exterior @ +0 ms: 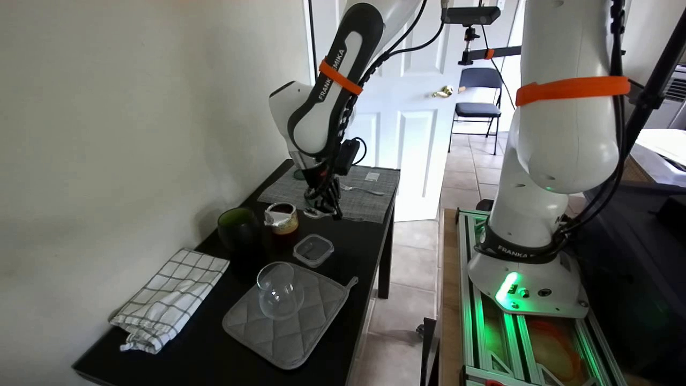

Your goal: Put some brown objects on the spoon, then put them in the bowl

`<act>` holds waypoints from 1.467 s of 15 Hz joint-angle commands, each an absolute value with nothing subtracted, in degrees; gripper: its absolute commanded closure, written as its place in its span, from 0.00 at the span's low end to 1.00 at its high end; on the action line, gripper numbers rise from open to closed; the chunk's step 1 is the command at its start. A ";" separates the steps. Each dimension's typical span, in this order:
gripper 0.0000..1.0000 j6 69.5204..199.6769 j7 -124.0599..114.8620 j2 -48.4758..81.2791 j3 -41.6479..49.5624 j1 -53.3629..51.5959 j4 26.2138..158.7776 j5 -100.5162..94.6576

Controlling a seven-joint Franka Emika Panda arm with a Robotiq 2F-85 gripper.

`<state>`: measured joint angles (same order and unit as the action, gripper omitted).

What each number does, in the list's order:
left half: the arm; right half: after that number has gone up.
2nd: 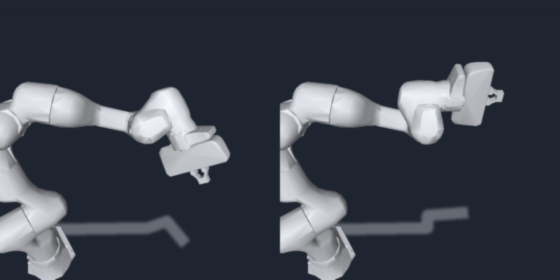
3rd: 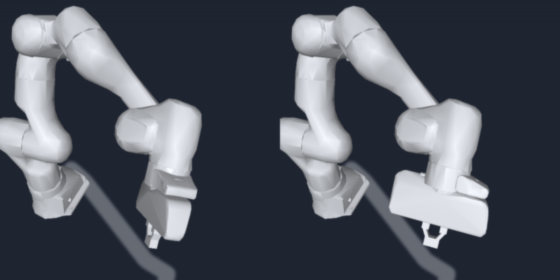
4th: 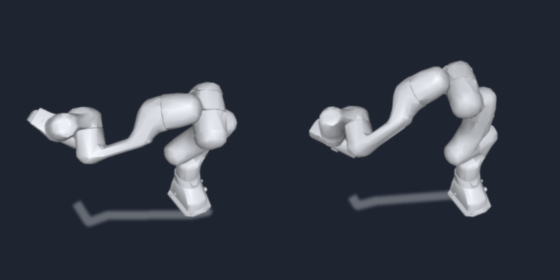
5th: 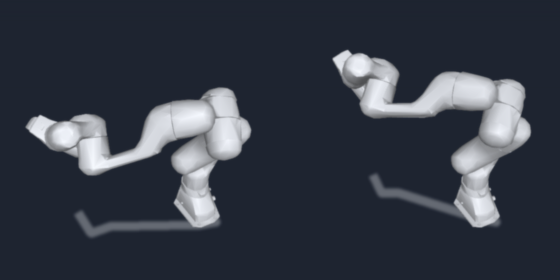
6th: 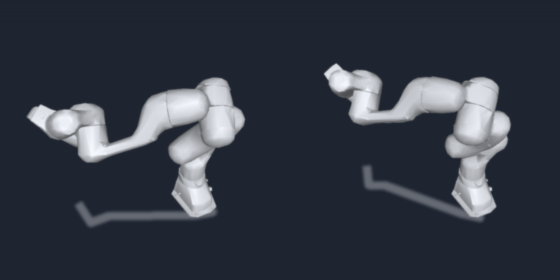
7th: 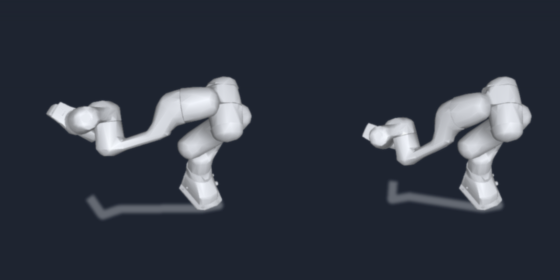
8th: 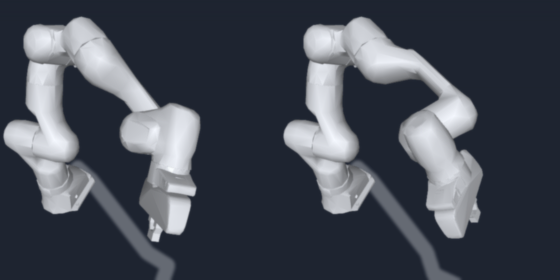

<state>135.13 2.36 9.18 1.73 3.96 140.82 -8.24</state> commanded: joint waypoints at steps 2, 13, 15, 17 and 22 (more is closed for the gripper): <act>0.98 134.63 8.27 11.35 2.17 5.76 140.12 -0.24; 0.98 133.94 16.25 14.44 1.75 8.19 138.54 9.38; 0.98 133.78 17.66 15.18 1.62 8.61 137.96 10.57; 0.98 133.59 19.07 15.98 1.49 9.04 137.40 11.62; 0.98 133.24 21.41 18.53 1.20 10.19 135.74 13.38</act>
<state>134.90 19.14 16.29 1.86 8.88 137.75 11.32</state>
